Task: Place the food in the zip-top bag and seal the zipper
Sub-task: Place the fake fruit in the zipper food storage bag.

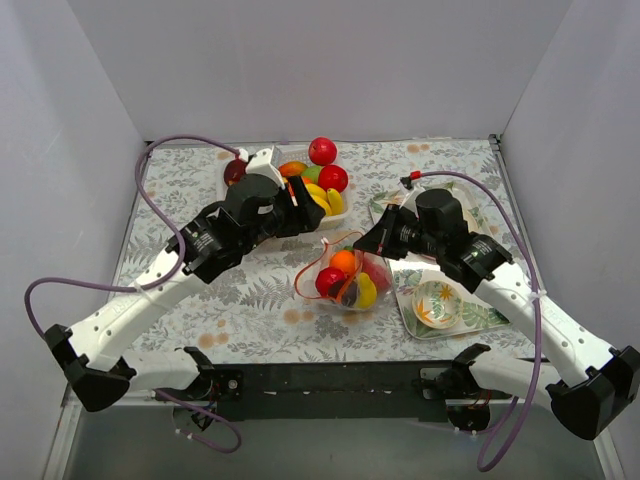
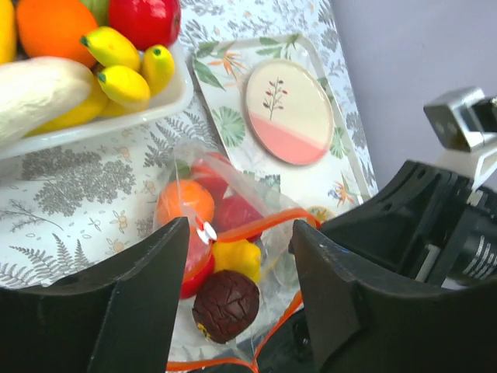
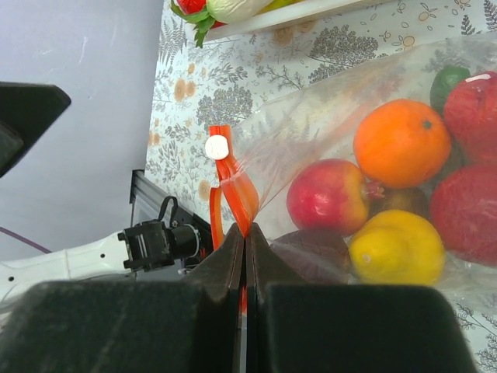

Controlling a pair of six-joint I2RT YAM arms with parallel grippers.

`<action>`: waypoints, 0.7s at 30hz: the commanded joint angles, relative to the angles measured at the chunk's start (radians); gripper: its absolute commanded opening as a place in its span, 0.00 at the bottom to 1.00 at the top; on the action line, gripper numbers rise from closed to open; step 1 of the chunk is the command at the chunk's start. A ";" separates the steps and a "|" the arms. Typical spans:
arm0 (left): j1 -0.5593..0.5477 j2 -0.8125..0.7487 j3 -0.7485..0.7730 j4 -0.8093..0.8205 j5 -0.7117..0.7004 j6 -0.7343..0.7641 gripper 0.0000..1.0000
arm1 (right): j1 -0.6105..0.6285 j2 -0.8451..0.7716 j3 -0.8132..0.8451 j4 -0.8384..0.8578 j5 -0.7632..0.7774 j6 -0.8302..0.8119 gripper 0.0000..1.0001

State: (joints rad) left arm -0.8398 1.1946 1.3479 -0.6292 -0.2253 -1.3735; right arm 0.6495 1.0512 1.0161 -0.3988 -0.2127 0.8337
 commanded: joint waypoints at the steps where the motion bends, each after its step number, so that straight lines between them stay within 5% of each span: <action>1: -0.002 0.092 0.043 -0.092 -0.114 -0.018 0.51 | 0.009 -0.017 0.033 0.046 -0.024 -0.001 0.01; 7: -0.002 0.141 -0.041 -0.066 -0.103 -0.142 0.46 | 0.039 0.007 0.041 0.058 -0.011 0.002 0.01; 15: -0.002 0.138 -0.096 -0.012 -0.059 -0.226 0.56 | 0.094 0.032 0.044 0.075 0.012 0.010 0.01; 21: 0.031 0.117 -0.154 -0.027 0.015 -0.306 0.53 | 0.105 0.036 0.053 0.075 0.021 0.007 0.01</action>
State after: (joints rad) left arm -0.8364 1.3518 1.2243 -0.6434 -0.2604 -1.6093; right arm 0.7444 1.0885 1.0176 -0.3859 -0.2047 0.8356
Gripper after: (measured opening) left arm 0.559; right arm 0.031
